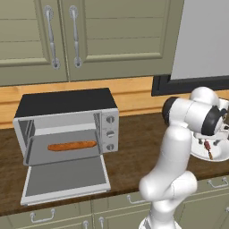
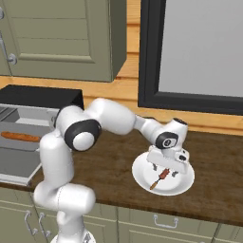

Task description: Pick up the kebab skewer and baguette bread, and place them inside the toaster oven. Close the toaster oven door and start by setting the timer.

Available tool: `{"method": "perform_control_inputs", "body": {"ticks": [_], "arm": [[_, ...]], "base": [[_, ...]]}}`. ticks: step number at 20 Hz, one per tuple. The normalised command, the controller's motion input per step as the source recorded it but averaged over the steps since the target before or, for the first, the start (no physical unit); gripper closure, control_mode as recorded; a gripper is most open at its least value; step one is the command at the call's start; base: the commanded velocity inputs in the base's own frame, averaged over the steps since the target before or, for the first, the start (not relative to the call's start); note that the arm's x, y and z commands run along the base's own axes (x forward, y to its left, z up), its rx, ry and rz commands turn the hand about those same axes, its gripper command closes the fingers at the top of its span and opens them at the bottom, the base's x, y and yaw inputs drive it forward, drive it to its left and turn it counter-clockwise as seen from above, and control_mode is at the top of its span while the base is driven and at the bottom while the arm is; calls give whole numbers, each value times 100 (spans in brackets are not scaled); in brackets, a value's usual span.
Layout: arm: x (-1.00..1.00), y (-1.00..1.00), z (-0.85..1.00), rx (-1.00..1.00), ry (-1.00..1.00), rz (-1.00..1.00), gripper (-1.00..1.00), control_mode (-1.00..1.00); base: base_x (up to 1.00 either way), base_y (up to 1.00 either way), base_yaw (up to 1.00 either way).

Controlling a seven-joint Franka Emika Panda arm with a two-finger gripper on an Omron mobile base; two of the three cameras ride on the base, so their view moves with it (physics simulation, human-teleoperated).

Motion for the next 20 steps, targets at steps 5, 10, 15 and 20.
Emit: {"method": "perform_control_inputs", "body": {"ticks": [5,10,15,20], "arm": [[1,-4,-31,1,0,0,-100,-100],[0,0,-21,0,0,0,100,-100],[-1,0,-39,0,0,0,100,-100],[0,0,-34,0,0,0,100,-100]], "base": [[0,0,0],[0,0,0],[0,0,0],[0,0,0]]}}
